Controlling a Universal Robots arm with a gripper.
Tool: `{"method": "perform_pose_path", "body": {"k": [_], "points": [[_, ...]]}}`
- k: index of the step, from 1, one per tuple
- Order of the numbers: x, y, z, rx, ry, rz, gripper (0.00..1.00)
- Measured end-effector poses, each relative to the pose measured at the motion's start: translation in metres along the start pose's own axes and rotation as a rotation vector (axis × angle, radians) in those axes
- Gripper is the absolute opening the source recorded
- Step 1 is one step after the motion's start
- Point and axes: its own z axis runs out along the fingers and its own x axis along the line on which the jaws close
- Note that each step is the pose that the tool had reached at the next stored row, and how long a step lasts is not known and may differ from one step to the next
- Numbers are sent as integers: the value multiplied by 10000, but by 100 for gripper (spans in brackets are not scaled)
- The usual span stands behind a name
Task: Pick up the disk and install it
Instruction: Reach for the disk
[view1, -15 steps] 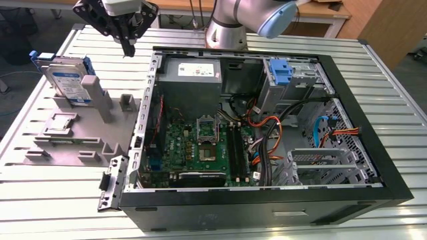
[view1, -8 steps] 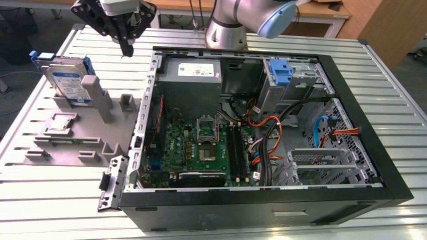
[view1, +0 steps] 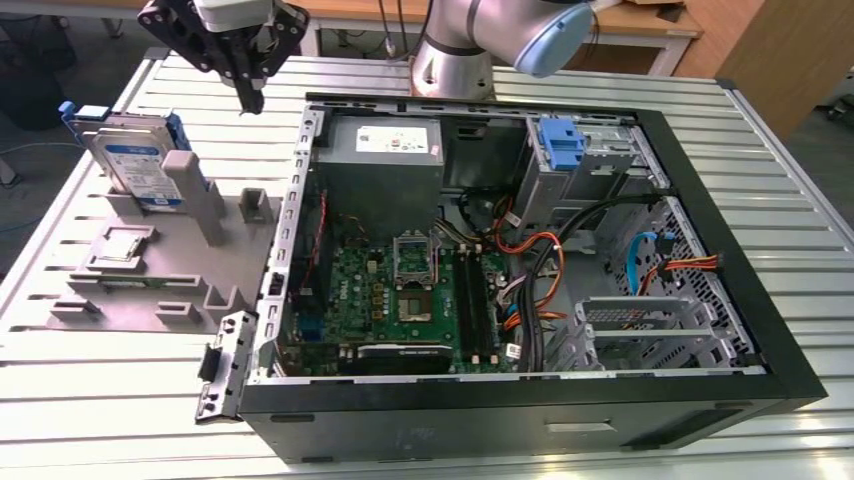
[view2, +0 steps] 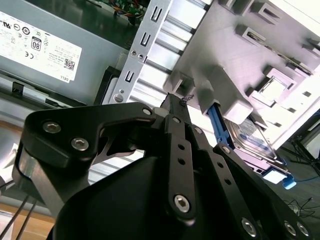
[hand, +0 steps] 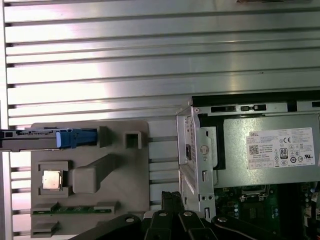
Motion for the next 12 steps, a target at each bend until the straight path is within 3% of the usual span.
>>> {"method": "perform_pose_path", "body": {"k": [12], "points": [[17,8,1,1,2,2,10]]}}
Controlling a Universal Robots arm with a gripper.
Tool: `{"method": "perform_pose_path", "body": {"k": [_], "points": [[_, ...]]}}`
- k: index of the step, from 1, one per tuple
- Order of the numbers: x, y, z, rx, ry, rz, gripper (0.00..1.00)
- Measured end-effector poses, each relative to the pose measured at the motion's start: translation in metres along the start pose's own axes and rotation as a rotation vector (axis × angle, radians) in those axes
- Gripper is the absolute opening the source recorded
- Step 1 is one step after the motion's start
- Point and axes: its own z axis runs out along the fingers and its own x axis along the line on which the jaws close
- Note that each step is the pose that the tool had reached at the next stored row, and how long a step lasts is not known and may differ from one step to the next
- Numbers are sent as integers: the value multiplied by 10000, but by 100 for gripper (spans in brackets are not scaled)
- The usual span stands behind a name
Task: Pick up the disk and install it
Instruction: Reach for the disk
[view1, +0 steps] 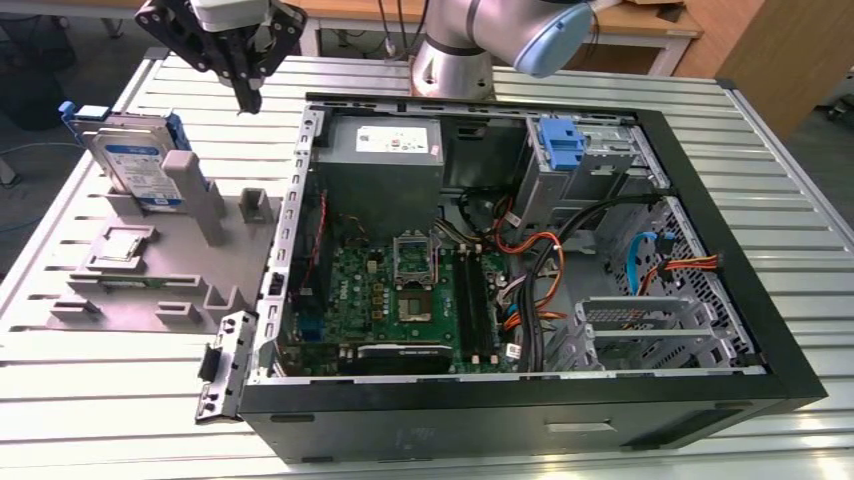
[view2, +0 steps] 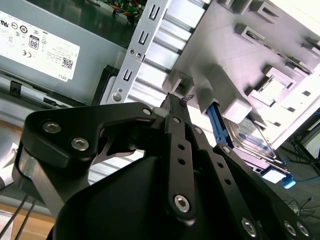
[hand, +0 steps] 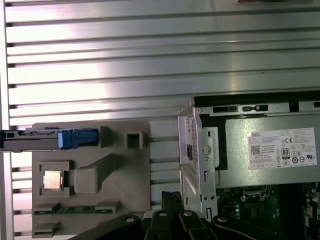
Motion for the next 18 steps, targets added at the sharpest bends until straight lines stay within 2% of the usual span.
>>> {"method": "perform_pose_path", "body": {"k": [11,18], "points": [[39,39,2,0,0,-1,10],[52,40,3,-1,-1,-2,10]]}}
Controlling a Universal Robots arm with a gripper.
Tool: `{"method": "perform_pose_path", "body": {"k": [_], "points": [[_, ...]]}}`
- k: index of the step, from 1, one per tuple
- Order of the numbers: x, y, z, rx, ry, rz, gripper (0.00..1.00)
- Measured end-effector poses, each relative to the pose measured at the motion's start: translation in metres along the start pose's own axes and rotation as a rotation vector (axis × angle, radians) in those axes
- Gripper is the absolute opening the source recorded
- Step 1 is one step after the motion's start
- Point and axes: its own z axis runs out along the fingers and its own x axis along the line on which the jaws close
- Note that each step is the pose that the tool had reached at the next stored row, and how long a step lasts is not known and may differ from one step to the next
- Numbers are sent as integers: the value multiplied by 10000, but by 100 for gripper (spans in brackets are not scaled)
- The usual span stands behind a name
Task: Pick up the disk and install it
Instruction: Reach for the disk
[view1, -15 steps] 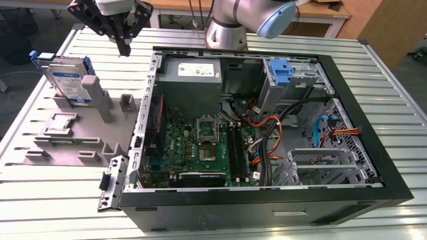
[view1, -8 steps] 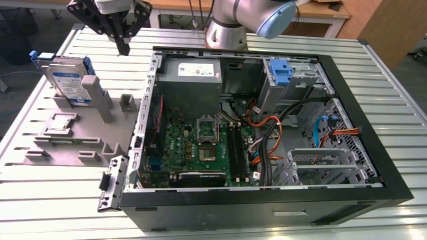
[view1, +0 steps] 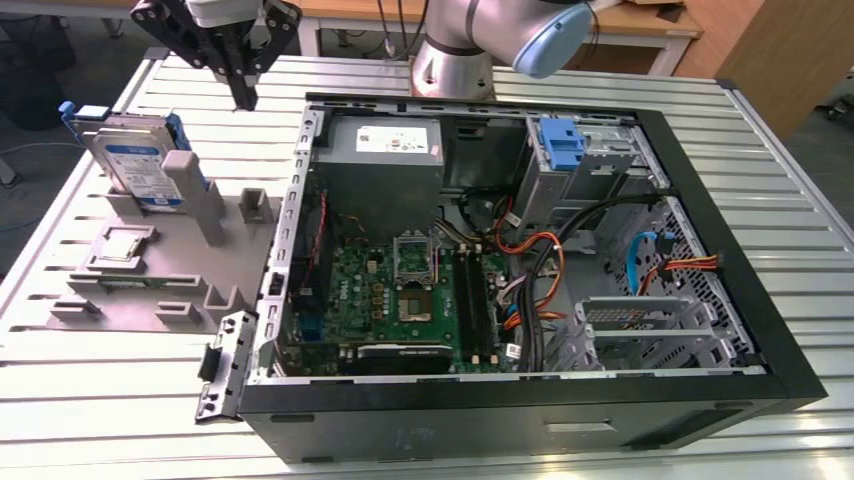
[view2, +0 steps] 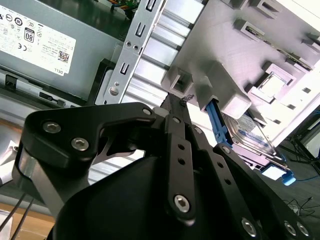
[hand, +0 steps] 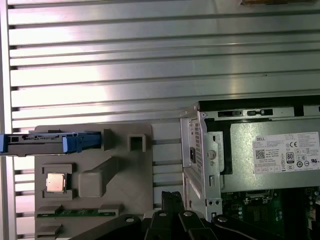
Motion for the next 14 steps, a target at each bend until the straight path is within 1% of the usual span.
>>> {"method": "perform_pose_path", "body": {"k": [14], "points": [[71,-5,0,0,0,0,10]]}}
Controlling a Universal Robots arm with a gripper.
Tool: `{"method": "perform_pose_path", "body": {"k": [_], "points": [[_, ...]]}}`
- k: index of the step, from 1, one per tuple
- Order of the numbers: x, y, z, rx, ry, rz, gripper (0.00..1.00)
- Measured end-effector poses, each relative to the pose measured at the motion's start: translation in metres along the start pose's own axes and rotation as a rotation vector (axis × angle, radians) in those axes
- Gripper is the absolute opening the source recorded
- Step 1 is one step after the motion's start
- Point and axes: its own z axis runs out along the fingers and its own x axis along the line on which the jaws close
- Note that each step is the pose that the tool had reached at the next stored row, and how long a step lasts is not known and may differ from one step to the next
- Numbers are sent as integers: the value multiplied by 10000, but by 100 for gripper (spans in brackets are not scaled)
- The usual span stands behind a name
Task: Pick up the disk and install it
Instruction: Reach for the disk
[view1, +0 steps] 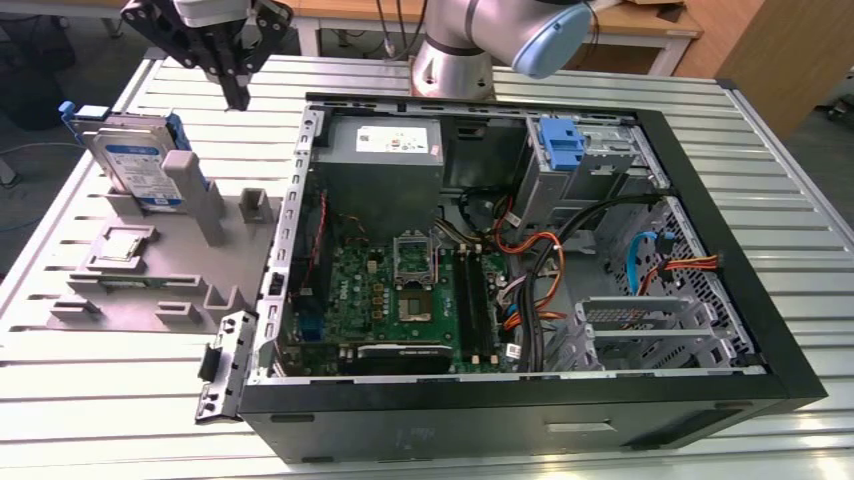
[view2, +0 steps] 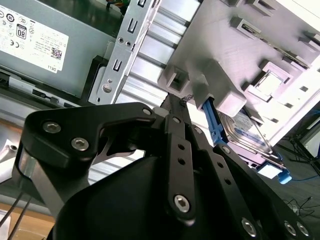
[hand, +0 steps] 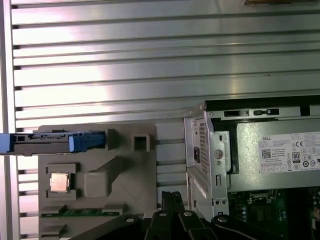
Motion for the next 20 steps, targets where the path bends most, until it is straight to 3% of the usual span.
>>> {"method": "perform_pose_path", "body": {"k": [20], "points": [[121,23,6,1,2,1,10]]}}
